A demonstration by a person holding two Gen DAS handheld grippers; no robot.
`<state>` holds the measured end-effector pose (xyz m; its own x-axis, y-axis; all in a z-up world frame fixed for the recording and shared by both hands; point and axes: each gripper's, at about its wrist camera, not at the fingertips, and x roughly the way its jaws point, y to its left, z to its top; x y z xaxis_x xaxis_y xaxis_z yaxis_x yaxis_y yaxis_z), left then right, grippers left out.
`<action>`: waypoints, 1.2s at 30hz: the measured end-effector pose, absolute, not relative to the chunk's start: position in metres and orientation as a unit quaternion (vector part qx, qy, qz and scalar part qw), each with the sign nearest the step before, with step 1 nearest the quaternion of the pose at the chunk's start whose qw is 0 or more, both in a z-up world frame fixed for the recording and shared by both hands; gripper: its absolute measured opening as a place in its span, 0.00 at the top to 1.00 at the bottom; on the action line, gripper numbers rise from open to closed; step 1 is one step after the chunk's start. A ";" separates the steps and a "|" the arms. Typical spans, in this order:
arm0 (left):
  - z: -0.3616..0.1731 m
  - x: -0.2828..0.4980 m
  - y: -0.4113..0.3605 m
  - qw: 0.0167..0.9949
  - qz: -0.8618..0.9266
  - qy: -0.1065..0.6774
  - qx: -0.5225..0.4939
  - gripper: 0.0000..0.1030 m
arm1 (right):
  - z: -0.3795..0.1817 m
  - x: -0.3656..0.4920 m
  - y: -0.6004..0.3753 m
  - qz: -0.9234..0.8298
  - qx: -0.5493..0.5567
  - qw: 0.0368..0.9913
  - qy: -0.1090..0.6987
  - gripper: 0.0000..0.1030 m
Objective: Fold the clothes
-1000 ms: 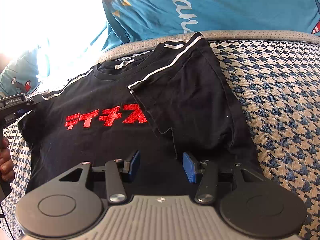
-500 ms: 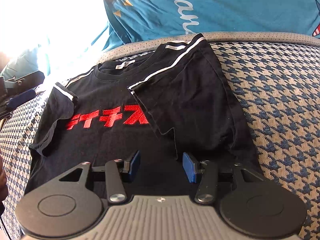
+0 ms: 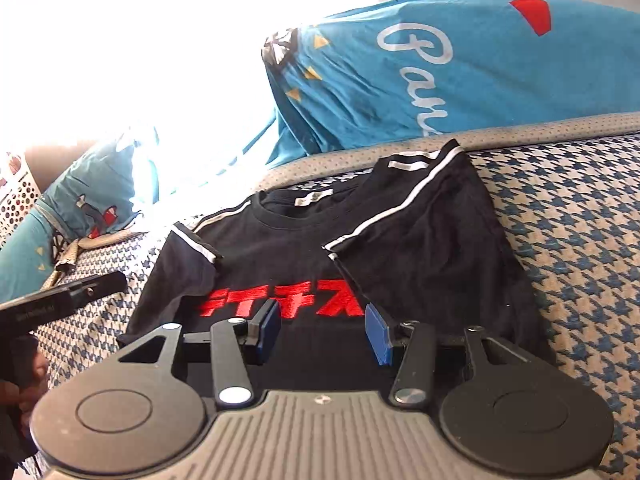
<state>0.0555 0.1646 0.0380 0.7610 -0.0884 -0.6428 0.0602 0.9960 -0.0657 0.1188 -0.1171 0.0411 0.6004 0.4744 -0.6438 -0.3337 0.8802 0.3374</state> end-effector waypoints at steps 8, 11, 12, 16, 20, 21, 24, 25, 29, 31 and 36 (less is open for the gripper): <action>0.019 0.042 0.141 0.922 -0.113 0.364 0.063 0.19 | 0.035 0.128 -0.095 0.252 0.107 0.884 0.380 0.55; 0.016 0.039 0.134 0.918 -0.135 0.365 0.071 0.17 | 0.030 0.131 -0.089 0.267 0.119 0.876 0.383 0.55; 0.015 0.040 0.133 0.917 -0.139 0.368 0.071 0.15 | 0.028 0.133 -0.085 0.275 0.121 0.874 0.383 0.55; 0.007 0.044 0.130 0.908 -0.152 0.386 0.058 0.11 | 0.027 0.139 -0.066 0.302 0.100 0.876 0.364 0.55; -0.002 0.048 0.129 0.899 -0.160 0.404 0.048 0.10 | 0.023 0.147 -0.052 0.319 0.098 0.872 0.358 0.55; -0.004 0.049 0.129 0.897 -0.158 0.409 0.051 0.10 | 0.021 0.149 -0.049 0.325 0.099 0.870 0.357 0.55; -0.009 0.051 0.130 0.894 -0.157 0.417 0.053 0.10 | 0.014 0.156 -0.040 0.336 0.095 0.869 0.350 0.55; -0.009 0.051 0.131 0.893 -0.157 0.418 0.053 0.10 | 0.011 0.160 -0.036 0.338 0.090 0.870 0.347 0.55; -0.009 0.054 0.131 0.892 -0.160 0.421 0.047 0.09 | 0.001 0.172 -0.030 0.336 0.108 0.870 0.344 0.55; -0.010 0.054 0.131 0.891 -0.161 0.422 0.047 0.08 | -0.004 0.177 -0.028 0.340 0.114 0.868 0.343 0.55; -0.011 0.055 0.131 0.890 -0.165 0.422 0.047 0.07 | -0.013 0.185 -0.020 0.344 0.109 0.871 0.334 0.55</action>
<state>0.0546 0.1312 -0.0106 0.5889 -0.2533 -0.7675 0.3332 0.9413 -0.0550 0.1853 -0.0200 -0.0131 0.5395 0.6725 -0.5067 -0.5268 0.7390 0.4200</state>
